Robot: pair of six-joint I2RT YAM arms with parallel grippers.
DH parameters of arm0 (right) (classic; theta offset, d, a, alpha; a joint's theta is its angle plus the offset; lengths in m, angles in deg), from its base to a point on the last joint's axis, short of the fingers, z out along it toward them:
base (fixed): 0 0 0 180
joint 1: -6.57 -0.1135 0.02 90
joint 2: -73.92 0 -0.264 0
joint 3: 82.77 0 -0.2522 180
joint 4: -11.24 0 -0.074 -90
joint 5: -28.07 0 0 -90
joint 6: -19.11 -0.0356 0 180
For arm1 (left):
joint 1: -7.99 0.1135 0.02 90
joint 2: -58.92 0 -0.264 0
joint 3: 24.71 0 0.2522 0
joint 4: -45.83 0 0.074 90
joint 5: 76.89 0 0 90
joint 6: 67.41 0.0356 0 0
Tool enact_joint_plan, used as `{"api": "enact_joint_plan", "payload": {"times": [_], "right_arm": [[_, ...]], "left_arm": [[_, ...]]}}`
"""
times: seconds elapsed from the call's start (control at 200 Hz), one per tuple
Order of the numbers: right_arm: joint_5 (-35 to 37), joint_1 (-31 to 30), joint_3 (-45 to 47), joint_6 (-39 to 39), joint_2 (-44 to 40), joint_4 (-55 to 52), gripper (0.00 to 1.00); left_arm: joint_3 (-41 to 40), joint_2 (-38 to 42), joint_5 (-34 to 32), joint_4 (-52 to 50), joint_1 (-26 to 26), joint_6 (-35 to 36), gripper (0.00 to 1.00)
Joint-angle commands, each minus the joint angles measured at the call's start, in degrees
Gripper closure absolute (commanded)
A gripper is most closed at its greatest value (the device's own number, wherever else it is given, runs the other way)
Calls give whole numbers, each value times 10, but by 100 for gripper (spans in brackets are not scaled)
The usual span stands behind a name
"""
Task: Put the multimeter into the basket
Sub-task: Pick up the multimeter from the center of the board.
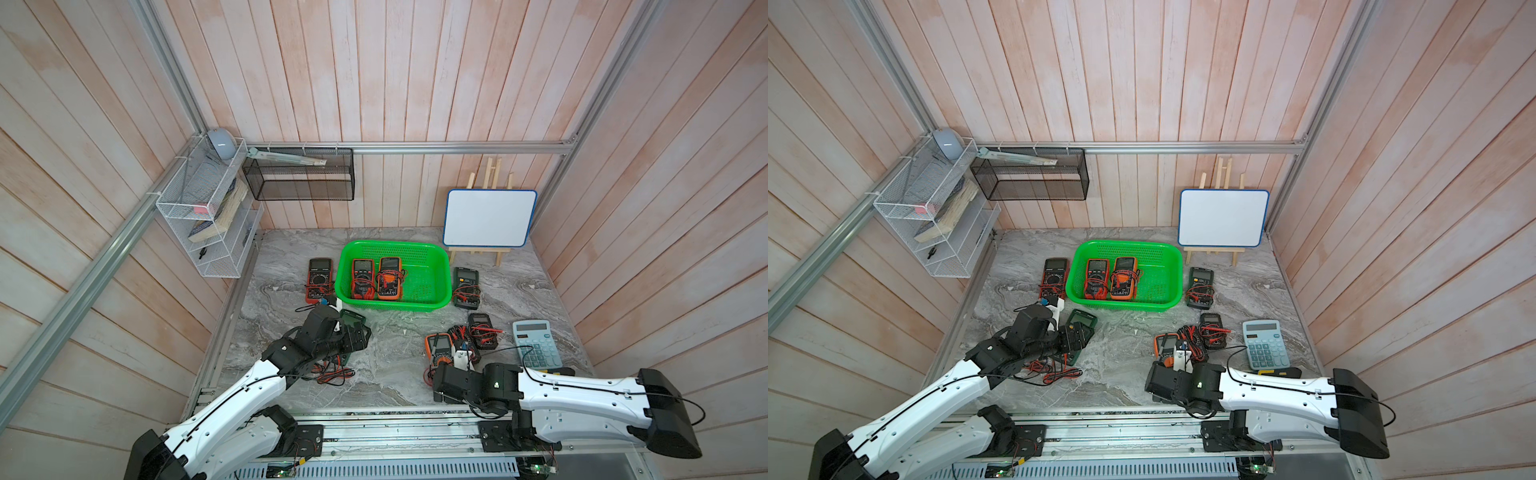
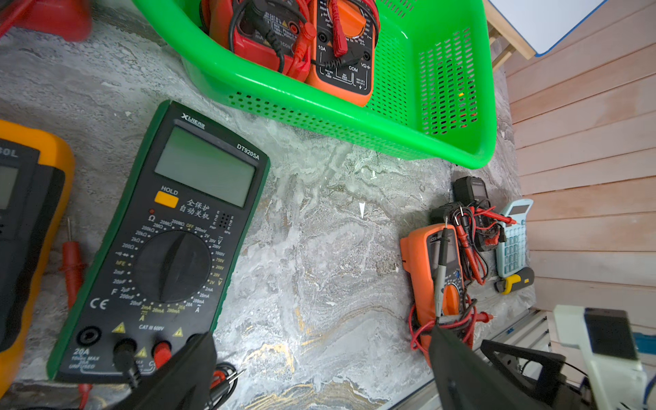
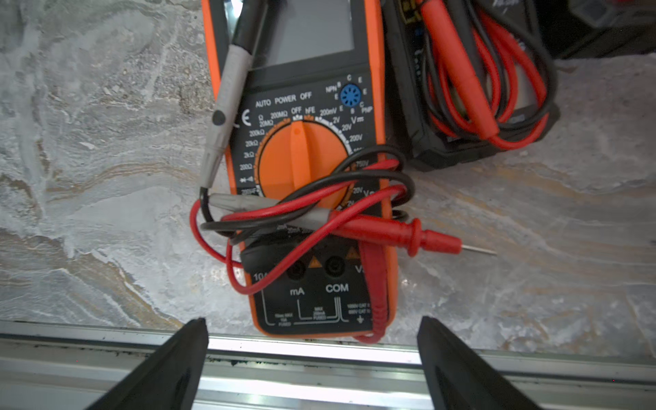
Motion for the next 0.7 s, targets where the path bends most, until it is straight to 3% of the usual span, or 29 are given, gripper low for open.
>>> {"api": "enact_joint_plan", "payload": {"times": [0.0, 0.25, 0.695], "right_arm": [[34, -2, 4, 9, -7, -19, 2], [23, 12, 33, 31, -40, 28, 2], [-15, 80, 40, 122, -6, 109, 2]], "left_arm": [[15, -5, 0, 11, -5, -5, 0], [17, -11, -9, 12, -6, -10, 0], [14, -17, -16, 15, -6, -10, 0]]}}
